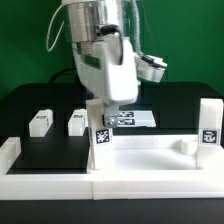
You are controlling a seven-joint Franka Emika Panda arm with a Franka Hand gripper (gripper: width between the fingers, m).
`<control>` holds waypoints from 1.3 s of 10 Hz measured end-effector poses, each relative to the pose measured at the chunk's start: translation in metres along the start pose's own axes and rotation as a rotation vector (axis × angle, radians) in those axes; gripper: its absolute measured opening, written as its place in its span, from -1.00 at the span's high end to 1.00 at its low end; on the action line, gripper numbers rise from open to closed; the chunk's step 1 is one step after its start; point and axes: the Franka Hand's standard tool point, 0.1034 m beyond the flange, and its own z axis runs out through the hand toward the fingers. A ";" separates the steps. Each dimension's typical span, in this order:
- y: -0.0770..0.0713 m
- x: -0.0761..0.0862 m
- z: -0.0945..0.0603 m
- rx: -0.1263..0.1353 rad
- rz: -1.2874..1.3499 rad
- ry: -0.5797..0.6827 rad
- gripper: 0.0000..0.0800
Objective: Assemble desk
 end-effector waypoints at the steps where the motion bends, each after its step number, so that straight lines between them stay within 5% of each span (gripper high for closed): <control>1: -0.002 -0.001 0.001 0.020 0.135 -0.013 0.27; 4: -0.003 -0.004 0.002 0.035 0.218 -0.014 0.27; 5: -0.002 -0.005 0.002 0.033 0.137 -0.010 0.03; 6: -0.002 -0.008 0.002 0.021 -0.016 -0.008 0.03; 7: -0.002 -0.010 0.000 0.003 -0.170 -0.018 -0.40; 9: -0.001 -0.010 0.000 0.000 -0.380 -0.011 -0.59; 13: -0.001 -0.007 0.000 -0.002 -0.635 -0.007 -0.62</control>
Offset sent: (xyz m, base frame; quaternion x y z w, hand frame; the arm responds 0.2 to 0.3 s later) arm 0.0000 0.0000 0.0000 0.0000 0.0000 0.1296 0.9916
